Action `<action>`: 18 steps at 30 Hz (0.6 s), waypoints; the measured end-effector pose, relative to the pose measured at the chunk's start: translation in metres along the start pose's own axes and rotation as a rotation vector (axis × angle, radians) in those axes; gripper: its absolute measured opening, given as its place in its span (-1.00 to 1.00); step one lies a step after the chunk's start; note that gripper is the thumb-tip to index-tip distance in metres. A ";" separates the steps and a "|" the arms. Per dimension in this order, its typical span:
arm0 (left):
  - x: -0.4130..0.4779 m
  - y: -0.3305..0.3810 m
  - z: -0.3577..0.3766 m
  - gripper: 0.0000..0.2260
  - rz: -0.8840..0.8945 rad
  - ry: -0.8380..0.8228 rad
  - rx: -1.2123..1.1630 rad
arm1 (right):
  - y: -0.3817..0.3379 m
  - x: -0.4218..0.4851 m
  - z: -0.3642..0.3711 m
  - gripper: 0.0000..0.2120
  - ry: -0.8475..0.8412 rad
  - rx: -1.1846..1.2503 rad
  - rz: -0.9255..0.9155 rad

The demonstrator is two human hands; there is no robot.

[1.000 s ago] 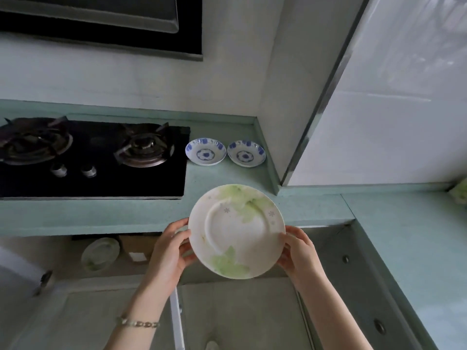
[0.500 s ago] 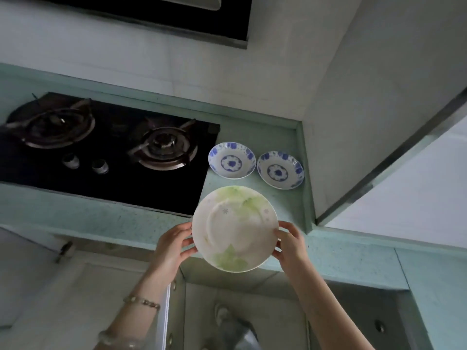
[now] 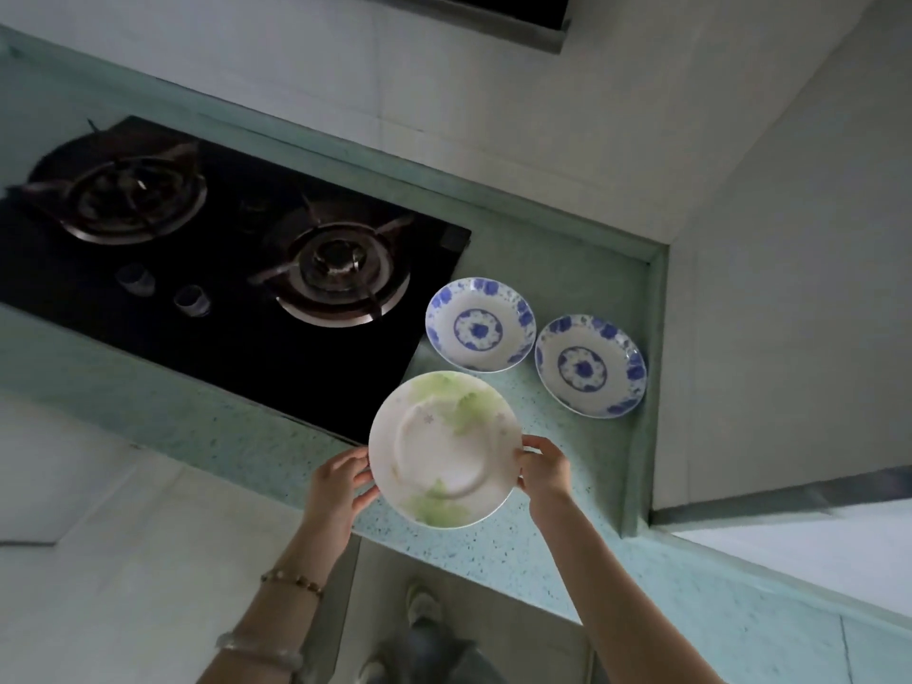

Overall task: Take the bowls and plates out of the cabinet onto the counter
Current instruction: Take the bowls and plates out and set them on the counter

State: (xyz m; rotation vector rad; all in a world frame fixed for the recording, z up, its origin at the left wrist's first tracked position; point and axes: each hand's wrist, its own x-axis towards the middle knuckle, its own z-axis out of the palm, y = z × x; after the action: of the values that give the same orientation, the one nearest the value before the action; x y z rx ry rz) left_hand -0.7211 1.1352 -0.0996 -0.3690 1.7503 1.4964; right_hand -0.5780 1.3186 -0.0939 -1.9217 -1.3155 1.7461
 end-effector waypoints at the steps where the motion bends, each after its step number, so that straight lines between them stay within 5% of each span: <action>1: 0.003 0.000 0.001 -0.78 -0.005 0.013 -0.001 | -0.001 0.004 0.002 -0.71 -0.004 -0.015 -0.001; 18: 0.013 -0.003 -0.002 -0.74 0.017 0.050 -0.057 | -0.010 0.017 0.015 -0.58 -0.068 -0.229 -0.091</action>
State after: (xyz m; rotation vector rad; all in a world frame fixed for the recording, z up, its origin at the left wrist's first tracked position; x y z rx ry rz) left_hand -0.7283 1.1356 -0.1112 -0.4250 1.7568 1.5639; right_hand -0.5979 1.3310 -0.1030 -1.8958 -1.6646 1.6946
